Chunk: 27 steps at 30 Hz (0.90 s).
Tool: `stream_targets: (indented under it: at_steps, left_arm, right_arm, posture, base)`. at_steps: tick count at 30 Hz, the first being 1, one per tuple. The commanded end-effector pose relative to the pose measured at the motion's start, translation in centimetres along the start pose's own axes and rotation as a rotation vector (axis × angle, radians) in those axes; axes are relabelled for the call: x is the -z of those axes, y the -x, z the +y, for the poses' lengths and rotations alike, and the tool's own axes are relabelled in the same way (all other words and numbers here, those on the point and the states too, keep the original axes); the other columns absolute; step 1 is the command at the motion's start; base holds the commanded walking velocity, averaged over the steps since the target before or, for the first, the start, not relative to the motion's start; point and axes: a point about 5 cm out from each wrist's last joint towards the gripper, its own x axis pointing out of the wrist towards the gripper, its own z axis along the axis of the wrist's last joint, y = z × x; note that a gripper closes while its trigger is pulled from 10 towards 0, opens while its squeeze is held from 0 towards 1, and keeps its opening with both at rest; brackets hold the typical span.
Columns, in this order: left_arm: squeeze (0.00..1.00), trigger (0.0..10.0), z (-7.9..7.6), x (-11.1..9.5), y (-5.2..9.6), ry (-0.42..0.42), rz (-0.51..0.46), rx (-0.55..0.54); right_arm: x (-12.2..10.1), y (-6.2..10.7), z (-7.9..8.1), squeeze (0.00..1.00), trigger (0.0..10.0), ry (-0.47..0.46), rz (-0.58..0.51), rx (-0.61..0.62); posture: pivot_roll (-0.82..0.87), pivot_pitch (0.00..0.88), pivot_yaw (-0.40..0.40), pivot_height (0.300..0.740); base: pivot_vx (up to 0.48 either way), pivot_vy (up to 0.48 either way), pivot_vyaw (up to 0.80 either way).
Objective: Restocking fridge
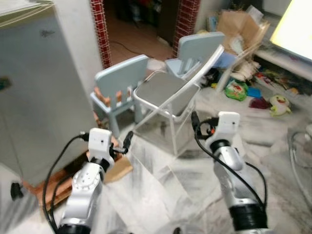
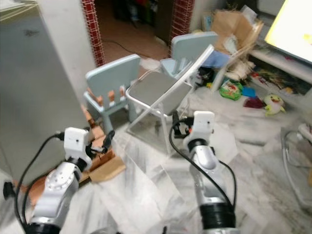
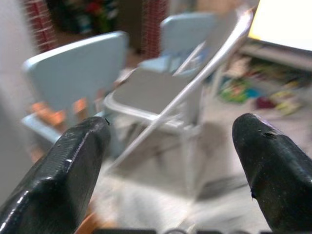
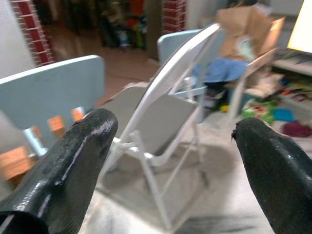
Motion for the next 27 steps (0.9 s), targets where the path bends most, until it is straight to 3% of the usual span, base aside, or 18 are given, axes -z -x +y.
stream_targets:
  at_steps: [1,11,19,27]
  left_arm:
    - [0.0,10.0,0.7,0.3,0.4,-0.028,0.02,-0.024]
    - [0.0,10.0,0.3,0.6,0.8,-0.038,0.034,-0.039]
    - [0.0,10.0,0.3,0.9,1.2,-0.073,0.047,-0.014]
    - [0.0,10.0,0.4,0.7,1.1,-0.072,0.044,-0.002]
  right_arm:
    - [-0.5,-0.3,1.3,0.0,10.0,-0.019,-0.025,-0.041]
    - [-0.3,-0.4,2.0,0.0,10.0,-0.018,-0.021,-0.083]
    - [-0.3,-0.5,2.4,0.0,10.0,-0.034,-0.029,-0.096]
    - [-0.6,-1.2,2.1,0.0,10.0,-0.034,-0.038,-0.08]
  posture:
    - [0.03,0.0,-0.002,0.74]
    - [0.04,0.0,-0.003,0.74]
    - [0.05,0.0,-0.007,0.74]
    - [0.06,0.0,-0.005,0.74]
  base:
    - [0.0,0.465,0.0]
    - [0.0,0.458,0.0]
    - [-0.281,0.391,0.55]
    - [-0.282,0.391,0.0]
